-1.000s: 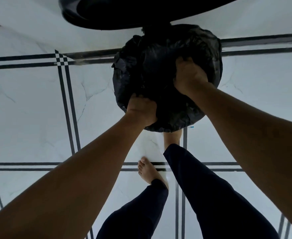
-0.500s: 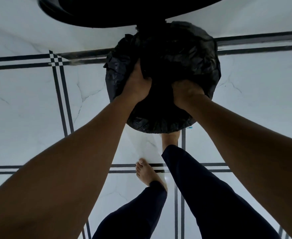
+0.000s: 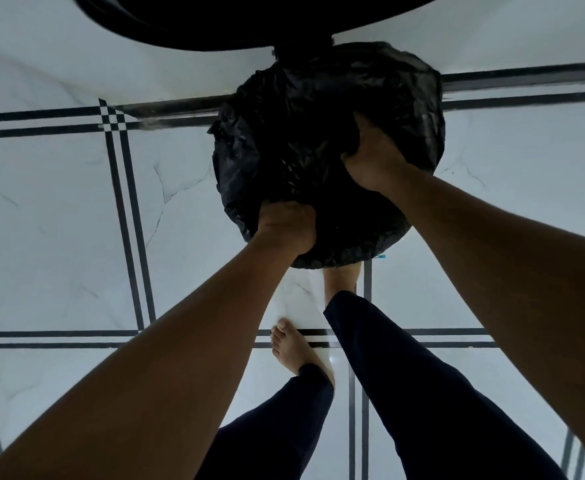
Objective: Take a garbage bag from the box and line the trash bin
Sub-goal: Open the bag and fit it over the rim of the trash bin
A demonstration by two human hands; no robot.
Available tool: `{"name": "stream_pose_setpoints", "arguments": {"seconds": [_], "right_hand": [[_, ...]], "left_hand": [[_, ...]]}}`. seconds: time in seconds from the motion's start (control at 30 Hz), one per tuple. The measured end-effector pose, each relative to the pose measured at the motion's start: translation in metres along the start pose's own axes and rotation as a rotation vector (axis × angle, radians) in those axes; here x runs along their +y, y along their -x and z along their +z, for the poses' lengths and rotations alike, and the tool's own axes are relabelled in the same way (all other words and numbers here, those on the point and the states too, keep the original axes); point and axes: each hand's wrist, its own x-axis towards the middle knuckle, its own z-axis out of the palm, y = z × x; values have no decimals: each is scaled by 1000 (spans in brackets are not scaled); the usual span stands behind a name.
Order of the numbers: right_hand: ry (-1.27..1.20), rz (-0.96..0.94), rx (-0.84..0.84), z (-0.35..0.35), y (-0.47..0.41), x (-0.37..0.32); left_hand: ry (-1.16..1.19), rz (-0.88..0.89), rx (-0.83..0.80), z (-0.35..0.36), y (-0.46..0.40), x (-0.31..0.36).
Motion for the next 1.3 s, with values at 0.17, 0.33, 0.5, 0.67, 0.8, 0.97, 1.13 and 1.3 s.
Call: {"name": "stream_pose_setpoints", "arguments": {"seconds": [0.17, 0.33, 0.5, 0.67, 0.8, 0.97, 1.13, 1.3], "right_hand": [[287, -236, 41, 16, 9, -4], [733, -196, -339, 30, 11, 8], [898, -63, -463, 29, 11, 19], [726, -101, -304, 29, 13, 14], [499, -305, 123, 25, 20, 3], [580, -451, 632, 6, 38, 0], [577, -309, 612, -18, 34, 12], [368, -306, 521, -29, 16, 20]], "left_hand": [[268, -1, 360, -4, -11, 0], [403, -63, 266, -6, -42, -27], [505, -115, 194, -4, -52, -41], [260, -74, 187, -4, -44, -34], [116, 20, 282, -7, -22, -16], [47, 56, 249, 1, 1, -3], [-16, 59, 267, 7, 7, -14], [-104, -22, 17, 9, 3, -23]]}}
